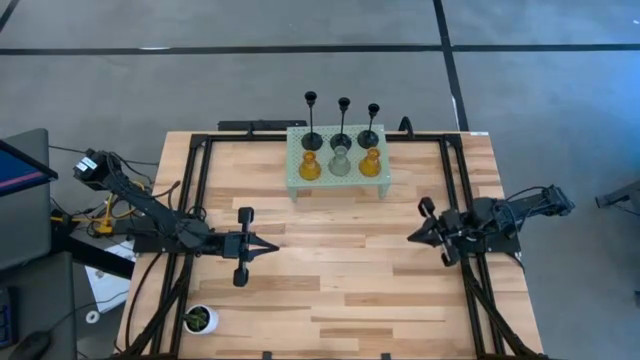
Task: Pick & Place candle stick holders
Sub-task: Return to Home Position
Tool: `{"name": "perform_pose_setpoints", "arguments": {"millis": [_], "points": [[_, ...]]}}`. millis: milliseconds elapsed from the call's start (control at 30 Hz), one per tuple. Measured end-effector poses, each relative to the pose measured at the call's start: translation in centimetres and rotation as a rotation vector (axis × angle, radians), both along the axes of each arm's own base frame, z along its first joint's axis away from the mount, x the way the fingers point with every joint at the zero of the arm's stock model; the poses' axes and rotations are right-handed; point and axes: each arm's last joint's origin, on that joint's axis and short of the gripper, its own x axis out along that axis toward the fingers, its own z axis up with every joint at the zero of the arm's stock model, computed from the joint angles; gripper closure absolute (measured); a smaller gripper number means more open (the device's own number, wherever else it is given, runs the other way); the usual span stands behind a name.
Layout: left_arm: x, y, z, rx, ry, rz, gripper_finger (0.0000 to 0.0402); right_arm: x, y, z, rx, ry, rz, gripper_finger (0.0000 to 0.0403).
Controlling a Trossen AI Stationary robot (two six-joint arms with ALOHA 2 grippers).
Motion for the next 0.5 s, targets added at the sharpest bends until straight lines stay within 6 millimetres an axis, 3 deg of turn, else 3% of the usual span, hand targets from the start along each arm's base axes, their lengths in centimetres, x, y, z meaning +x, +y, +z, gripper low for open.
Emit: {"name": "perform_pose_setpoints", "arguments": {"millis": [500], "points": [[0.01, -0.01, -0.06, 0.004, 0.005, 0.0, 0.0397, -0.01, 0.15, -0.15, -0.09, -0.016, 0.048, 0.0403]]}}
